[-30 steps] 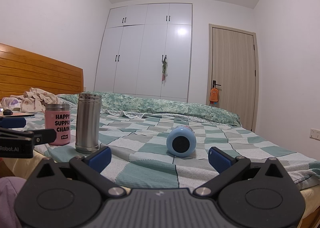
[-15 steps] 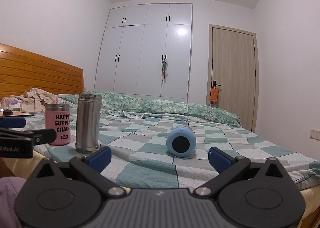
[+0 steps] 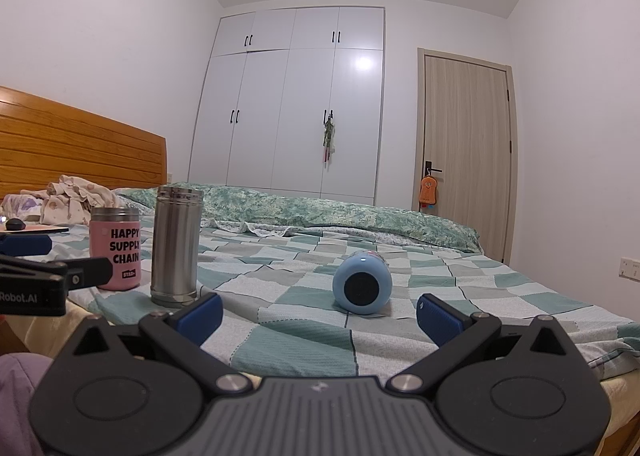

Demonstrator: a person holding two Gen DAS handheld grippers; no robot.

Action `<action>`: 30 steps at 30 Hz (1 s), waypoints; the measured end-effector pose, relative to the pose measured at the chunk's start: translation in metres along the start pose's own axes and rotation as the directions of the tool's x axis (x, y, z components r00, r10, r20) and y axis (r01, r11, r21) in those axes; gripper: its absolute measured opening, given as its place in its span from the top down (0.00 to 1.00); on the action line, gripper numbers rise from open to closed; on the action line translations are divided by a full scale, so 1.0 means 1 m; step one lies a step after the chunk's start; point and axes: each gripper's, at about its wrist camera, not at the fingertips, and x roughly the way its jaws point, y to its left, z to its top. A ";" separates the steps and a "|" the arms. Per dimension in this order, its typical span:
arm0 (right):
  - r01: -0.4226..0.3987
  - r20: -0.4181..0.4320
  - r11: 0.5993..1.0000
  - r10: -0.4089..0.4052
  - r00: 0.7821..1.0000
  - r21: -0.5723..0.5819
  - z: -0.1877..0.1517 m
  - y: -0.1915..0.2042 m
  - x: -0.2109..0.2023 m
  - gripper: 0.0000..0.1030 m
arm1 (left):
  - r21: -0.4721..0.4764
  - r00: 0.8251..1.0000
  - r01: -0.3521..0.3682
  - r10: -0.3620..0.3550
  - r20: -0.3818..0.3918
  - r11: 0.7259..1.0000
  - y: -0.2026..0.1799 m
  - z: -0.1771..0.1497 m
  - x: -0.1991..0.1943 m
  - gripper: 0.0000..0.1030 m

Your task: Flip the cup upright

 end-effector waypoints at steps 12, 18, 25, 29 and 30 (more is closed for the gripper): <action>0.002 -0.003 1.000 -0.002 1.000 -0.002 -0.001 0.002 0.000 0.00 | 0.008 1.000 0.003 -0.003 -0.004 1.000 0.000 0.001 0.000 0.00; -0.019 -0.046 0.999 0.021 0.999 0.030 0.008 -0.004 0.009 0.00 | 0.034 0.998 0.065 -0.065 0.002 0.997 -0.009 0.009 0.007 0.00; -0.049 -0.087 0.997 0.054 0.995 0.054 0.038 -0.025 0.032 0.00 | 0.097 0.984 0.178 -0.175 -0.035 0.979 -0.023 0.031 0.047 0.00; -0.038 -0.111 0.998 0.043 0.993 0.052 0.057 -0.041 0.053 0.00 | 0.146 0.968 0.250 -0.243 -0.068 0.957 -0.035 0.041 0.083 0.00; -0.030 -0.120 0.998 0.035 0.992 0.048 0.061 -0.046 0.060 0.00 | 0.156 0.962 0.271 -0.261 -0.078 0.950 -0.038 0.043 0.091 0.00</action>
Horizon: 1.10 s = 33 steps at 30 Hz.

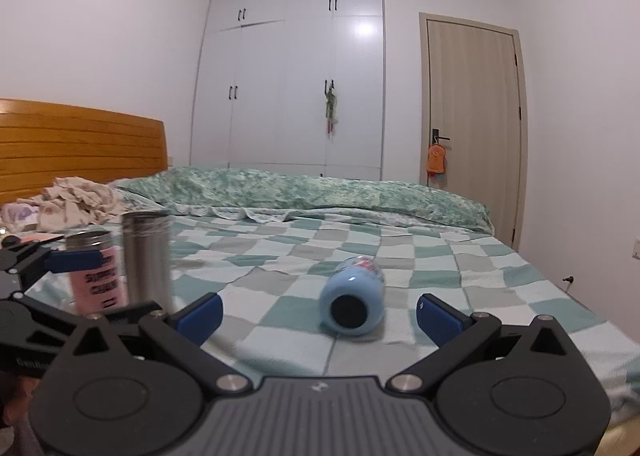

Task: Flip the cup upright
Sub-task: 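Move the right gripper toward the light blue sticker cup lying sideways, then close the right gripper around the body of the blue cup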

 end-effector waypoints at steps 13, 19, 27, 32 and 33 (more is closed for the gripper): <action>0.018 -0.195 0.999 -0.023 0.980 -0.029 0.041 -0.038 0.116 0.00 | 0.120 0.965 0.241 -0.225 -0.136 0.963 -0.004 0.015 0.123 0.00; 0.002 -0.281 1.000 -0.011 0.960 -0.030 0.045 -0.038 0.174 0.00 | 0.138 0.946 0.297 -0.271 -0.178 0.945 0.007 0.013 0.160 0.00; -0.005 -0.383 1.000 -0.004 0.924 -0.022 0.042 -0.033 0.241 0.00 | 0.151 0.912 0.364 -0.318 -0.260 0.919 0.038 0.006 0.207 0.00; 0.008 -0.431 1.000 -0.013 0.902 -0.012 0.038 -0.031 0.268 0.00 | 0.126 0.879 0.409 -0.354 -0.318 0.904 0.067 0.011 0.234 0.00; 0.014 -0.442 1.000 -0.017 0.897 -0.010 0.037 -0.031 0.273 0.00 | 0.109 0.867 0.429 -0.375 -0.327 0.897 0.074 0.015 0.240 0.00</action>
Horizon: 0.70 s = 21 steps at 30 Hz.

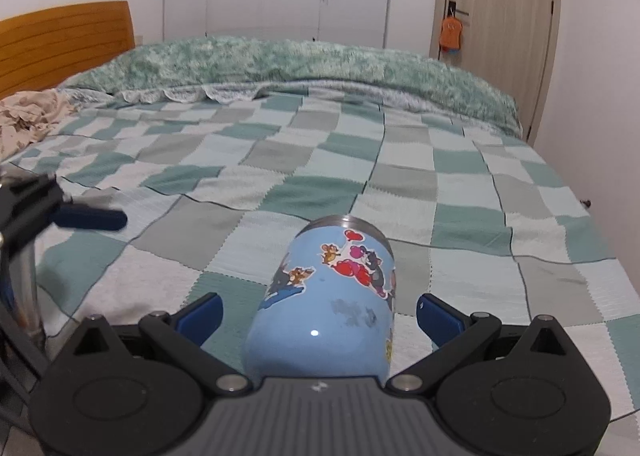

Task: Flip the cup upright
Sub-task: 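Close the right gripper around the body of the blue cup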

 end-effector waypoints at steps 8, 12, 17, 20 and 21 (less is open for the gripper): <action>0.024 -0.102 0.998 -0.018 0.995 0.060 0.001 -0.006 0.034 0.00 | 0.033 0.994 0.070 -0.067 -0.091 0.997 0.026 0.007 0.022 0.00; 0.020 -0.147 0.994 -0.005 0.989 0.104 0.002 -0.008 0.049 0.07 | 0.088 0.987 0.090 -0.077 -0.139 0.992 0.023 0.005 0.036 0.00; -0.014 -0.132 0.980 0.041 0.990 0.199 -0.004 -0.019 0.047 0.17 | 0.079 0.984 0.073 -0.059 -0.167 0.994 0.027 0.001 0.050 0.00; -0.027 -0.110 0.974 0.053 0.992 0.225 -0.008 -0.022 0.041 0.18 | 0.092 0.985 0.081 -0.065 -0.159 0.992 0.023 0.002 0.047 0.00; -0.030 -0.106 0.972 0.055 0.993 0.231 -0.009 -0.023 0.039 0.18 | 0.099 0.985 0.080 -0.064 -0.158 0.992 0.021 0.003 0.046 0.00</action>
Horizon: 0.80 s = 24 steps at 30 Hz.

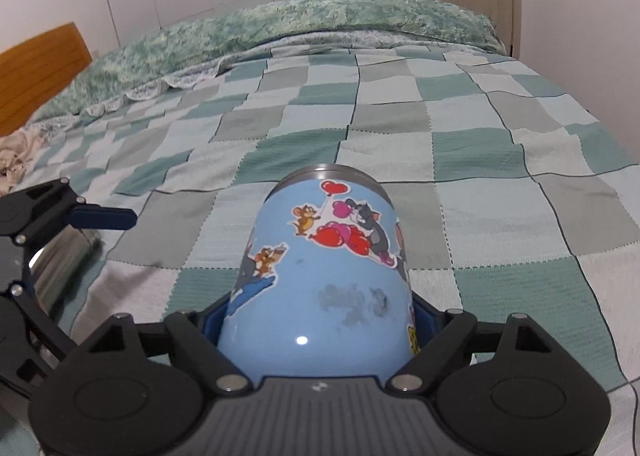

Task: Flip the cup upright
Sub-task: 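Close the right gripper around the body of the blue cup, then lift the blue cup with the right gripper, lower it, open the gripper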

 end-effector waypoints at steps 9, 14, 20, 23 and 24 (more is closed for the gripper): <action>-0.034 0.052 0.999 0.033 0.998 0.014 -0.005 0.005 -0.042 0.18 | -0.021 1.000 -0.020 0.020 0.010 1.000 -0.019 0.010 -0.028 0.00; -0.056 0.096 0.998 0.055 0.994 0.004 -0.010 0.015 -0.083 0.18 | -0.045 0.998 -0.047 0.049 0.027 0.998 -0.038 0.012 -0.065 0.00; -0.098 0.123 0.995 0.098 0.988 -0.011 -0.028 0.030 -0.130 0.18 | -0.086 0.995 -0.098 0.101 0.024 0.991 -0.064 0.003 -0.112 0.00; -0.121 0.123 0.992 0.122 0.985 -0.015 -0.041 0.039 -0.146 0.18 | -0.132 0.992 -0.122 0.126 0.022 0.984 -0.073 -0.007 -0.134 0.00; -0.130 0.121 0.991 0.131 0.984 -0.018 -0.046 0.042 -0.151 0.18 | -0.148 0.991 -0.127 0.132 0.022 0.981 -0.076 -0.010 -0.140 0.00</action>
